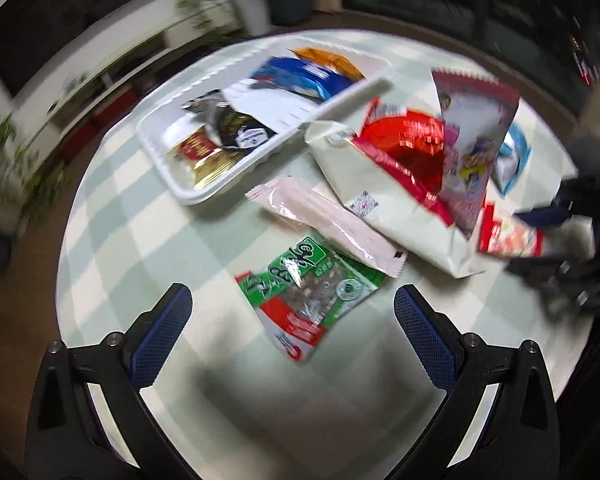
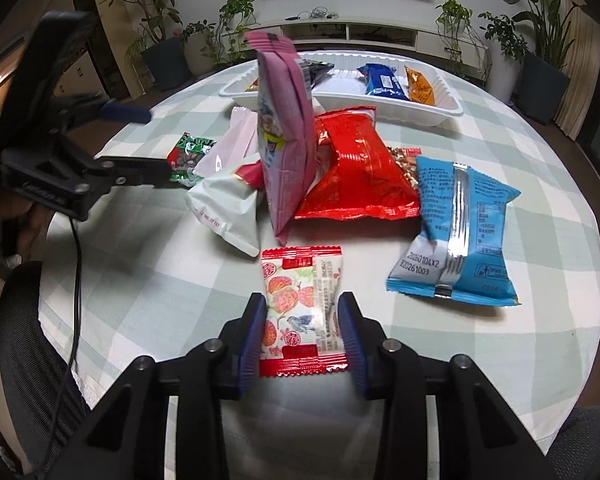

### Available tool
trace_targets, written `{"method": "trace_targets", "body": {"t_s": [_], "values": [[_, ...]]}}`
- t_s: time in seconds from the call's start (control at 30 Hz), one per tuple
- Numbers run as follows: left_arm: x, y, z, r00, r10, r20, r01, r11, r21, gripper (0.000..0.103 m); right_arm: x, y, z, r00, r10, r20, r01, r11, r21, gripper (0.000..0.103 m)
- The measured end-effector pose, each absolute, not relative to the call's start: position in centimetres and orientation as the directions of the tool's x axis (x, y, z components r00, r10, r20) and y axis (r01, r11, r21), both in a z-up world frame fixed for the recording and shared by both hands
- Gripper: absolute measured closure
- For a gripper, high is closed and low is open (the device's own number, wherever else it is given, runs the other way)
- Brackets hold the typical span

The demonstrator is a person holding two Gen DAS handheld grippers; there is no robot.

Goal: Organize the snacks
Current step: 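Close the right tool on the red-white candy packet while the left tool grasps the green packet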

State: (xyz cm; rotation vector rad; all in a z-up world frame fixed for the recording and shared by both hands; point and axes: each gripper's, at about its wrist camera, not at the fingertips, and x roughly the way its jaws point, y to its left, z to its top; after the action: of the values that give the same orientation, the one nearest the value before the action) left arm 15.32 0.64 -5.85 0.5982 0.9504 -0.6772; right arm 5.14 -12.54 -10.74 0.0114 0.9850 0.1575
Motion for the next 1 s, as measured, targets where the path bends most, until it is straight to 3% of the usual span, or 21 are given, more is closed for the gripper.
{"method": "trace_targets", "body": {"t_s": [0.2,0.37,0.43,0.5,0.67,0.8,1.0], "values": [[17.3,-0.7,-8.0,0.368,-0.173,-0.914,0.796,0.566,0.214,0.001,5.2,-12.8,-10.7,0.534,0.165,-0.829,-0.128,0.985,0.113,0.063],[18.2,-1.1,-9.3,0.308,-0.178,-0.935,0.818,0.551,0.165,0.001,5.3,-13.1,-10.7,0.529,0.178,-0.83,-0.131,0.983,0.127,0.062],[18.6,-0.7,-9.5,0.275,-0.206,-0.939,0.814,0.57,0.114,0.006,5.4,-13.1,-10.7,0.528,0.183,-0.829,-0.133,0.982,0.132,0.061],[18.9,-0.3,-9.7,0.239,-0.238,-0.941,0.807,0.588,0.056,0.019,5.4,-13.1,-10.7,0.526,0.185,-0.83,-0.136,0.982,0.132,0.06],[18.7,-0.1,-9.7,0.227,-0.271,-0.936,0.796,0.606,0.018,0.034,5.5,-12.9,-10.7,0.522,0.193,-0.831,-0.14,0.98,0.14,0.049],[17.5,-0.7,-9.4,0.247,-0.251,-0.936,0.795,0.604,0.048,0.035,5.4,-13.0,-10.4,0.526,0.185,-0.83,-0.129,0.982,0.137,0.039],[16.7,-1.1,-8.6,0.304,-0.199,-0.932,0.809,0.57,0.142,0.033,5.4,-13.4,-10.0,0.531,0.182,-0.827,-0.118,0.983,0.14,0.038]]}}
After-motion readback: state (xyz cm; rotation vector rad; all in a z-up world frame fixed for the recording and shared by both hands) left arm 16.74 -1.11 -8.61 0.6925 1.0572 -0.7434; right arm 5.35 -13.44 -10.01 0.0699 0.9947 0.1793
